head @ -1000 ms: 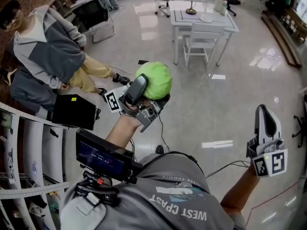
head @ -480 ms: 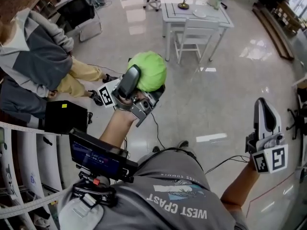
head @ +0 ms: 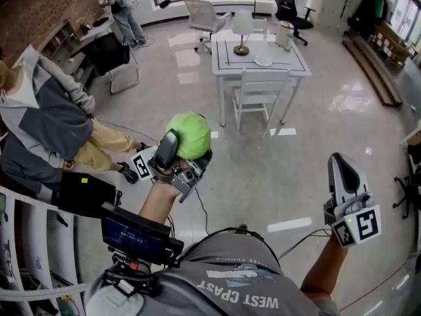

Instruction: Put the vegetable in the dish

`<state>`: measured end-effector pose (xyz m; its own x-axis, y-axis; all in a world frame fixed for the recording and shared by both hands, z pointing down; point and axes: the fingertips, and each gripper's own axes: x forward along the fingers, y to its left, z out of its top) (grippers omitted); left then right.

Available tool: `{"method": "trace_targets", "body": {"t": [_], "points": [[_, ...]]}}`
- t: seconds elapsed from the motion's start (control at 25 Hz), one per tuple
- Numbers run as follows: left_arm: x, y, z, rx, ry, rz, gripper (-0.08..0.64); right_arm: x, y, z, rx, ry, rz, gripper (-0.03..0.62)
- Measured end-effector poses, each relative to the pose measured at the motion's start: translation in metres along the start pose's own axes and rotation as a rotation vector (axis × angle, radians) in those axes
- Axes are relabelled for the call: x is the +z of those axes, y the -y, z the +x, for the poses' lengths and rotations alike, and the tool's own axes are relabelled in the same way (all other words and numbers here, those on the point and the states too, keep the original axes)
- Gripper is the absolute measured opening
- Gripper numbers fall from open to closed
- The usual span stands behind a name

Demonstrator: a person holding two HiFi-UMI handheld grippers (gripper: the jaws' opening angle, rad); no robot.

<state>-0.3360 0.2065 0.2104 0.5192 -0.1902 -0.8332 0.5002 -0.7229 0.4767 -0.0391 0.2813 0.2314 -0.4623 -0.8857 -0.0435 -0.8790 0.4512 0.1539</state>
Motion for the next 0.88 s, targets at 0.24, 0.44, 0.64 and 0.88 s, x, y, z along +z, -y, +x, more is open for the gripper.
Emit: {"method": "trace_targets", "body": {"t": [0.24,0.44,0.64,0.88], "points": [[-0.002,-0.073,0.031,0.015,0.045,0.034,0.356,-0.021,0.081,0.030,0.049,0.015,0.004,0.008],[-0.003,-0.074,0.041,0.032,0.038,0.036,0.356,0.002,0.079,0.028,0.072,0.072,0.026,0.008],[-0.001,-0.081,0.050,0.030,0.032,0.037,0.356,-0.003,0.090,0.029,0.058,0.072,0.041,0.008],[0.021,-0.107,0.045,0.041,0.023,0.027,0.355,-0.024,0.104,0.063,0.036,0.036,0.060,0.008]]}}
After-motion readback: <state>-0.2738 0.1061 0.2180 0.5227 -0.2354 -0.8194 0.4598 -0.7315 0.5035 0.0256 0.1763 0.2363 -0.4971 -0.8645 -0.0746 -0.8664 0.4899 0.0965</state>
